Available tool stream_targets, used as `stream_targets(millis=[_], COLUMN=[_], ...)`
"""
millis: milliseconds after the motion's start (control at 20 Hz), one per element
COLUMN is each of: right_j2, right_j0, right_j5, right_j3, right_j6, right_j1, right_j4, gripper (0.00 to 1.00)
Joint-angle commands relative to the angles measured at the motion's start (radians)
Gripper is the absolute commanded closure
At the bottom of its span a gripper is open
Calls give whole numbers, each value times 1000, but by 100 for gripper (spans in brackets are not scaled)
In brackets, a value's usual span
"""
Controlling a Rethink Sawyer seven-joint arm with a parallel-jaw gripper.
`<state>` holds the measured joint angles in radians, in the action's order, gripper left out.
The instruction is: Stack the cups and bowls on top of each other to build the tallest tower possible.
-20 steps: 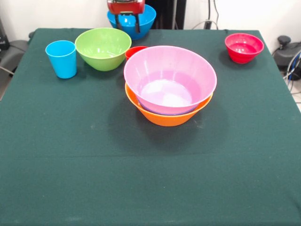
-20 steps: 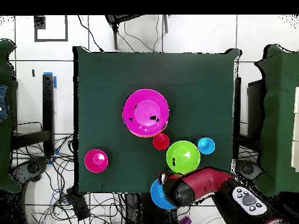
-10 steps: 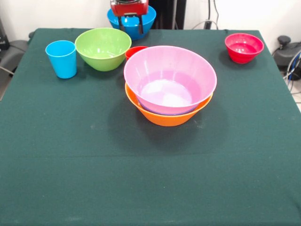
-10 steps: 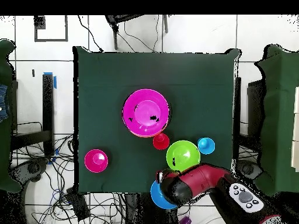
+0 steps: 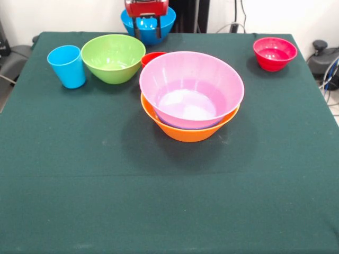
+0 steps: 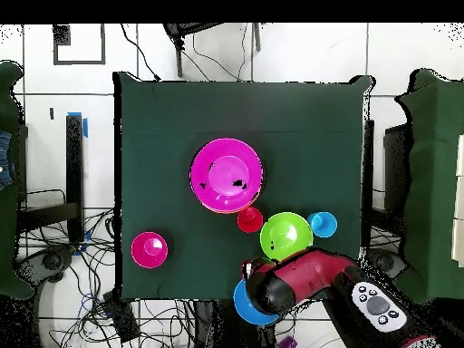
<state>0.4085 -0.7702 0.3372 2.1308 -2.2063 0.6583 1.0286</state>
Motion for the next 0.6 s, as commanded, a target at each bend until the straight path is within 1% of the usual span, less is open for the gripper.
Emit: stream_targets(millis=[50, 250, 600], right_j2=[87, 71, 68], right_j0=[75, 105, 153], right_j5=[126, 117, 143], right_j3=[-9, -2, 1], right_j6=[230, 177, 165], right_j1=[74, 99, 131], right_j4=[18, 17, -4], gripper=[0, 0, 0])
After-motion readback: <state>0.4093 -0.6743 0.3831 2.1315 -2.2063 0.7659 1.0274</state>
